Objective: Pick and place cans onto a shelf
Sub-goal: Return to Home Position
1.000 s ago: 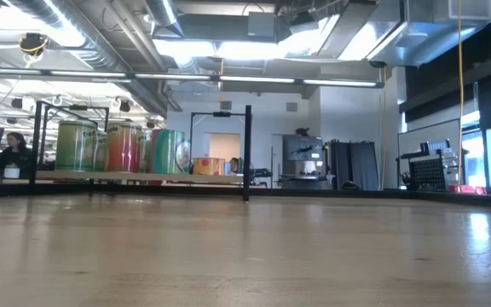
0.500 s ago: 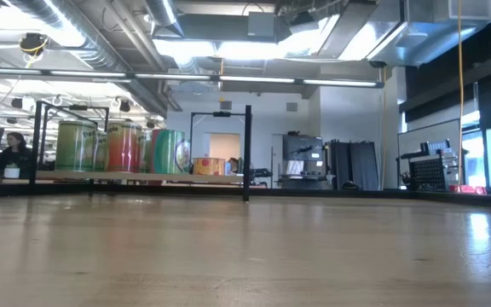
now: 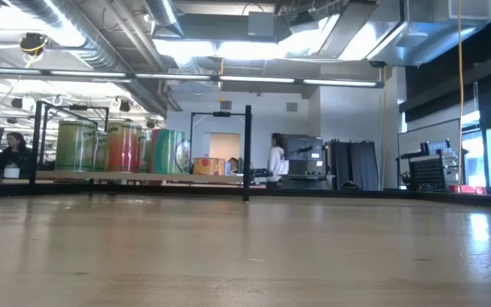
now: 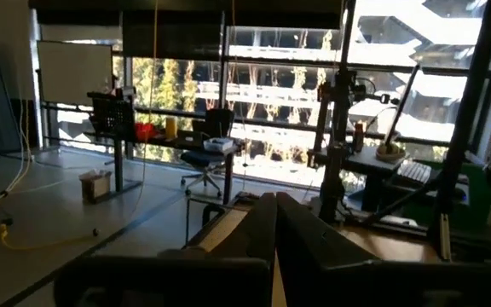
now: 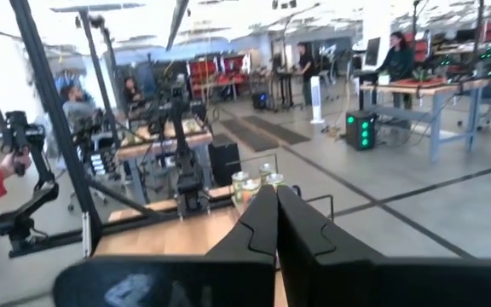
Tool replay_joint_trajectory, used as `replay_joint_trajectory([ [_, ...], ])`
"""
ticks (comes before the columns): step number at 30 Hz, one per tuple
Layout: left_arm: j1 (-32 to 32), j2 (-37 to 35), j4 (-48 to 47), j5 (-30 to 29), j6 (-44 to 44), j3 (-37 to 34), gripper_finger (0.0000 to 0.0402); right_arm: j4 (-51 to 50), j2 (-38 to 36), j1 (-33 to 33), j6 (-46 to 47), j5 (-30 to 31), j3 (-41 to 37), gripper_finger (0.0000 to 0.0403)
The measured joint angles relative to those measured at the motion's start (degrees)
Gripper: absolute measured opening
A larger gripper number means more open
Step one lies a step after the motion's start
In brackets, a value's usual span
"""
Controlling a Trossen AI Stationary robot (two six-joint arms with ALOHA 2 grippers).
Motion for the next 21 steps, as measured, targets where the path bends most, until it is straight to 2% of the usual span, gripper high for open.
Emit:
replay_joint_trajectory([
  [8,0.02,0.1,2.37,2.1,0.02,-2.35,0.0,3.66,-10.14,-5.78,-0.11,-4.43,-8.28,0.0002],
  [16,0.02,0.02,7.48,2.59,0.06,-8.74,0.0,6.33,-19.85,-11.88,-1.15,-12.11,-17.37,0.0002],
  [21,0.02,0.0,11.39,2.74,0.55,-12.88,0.0,5.73,-19.75,-15.34,-3.3,-17.76,-19.61,0.0002],
])
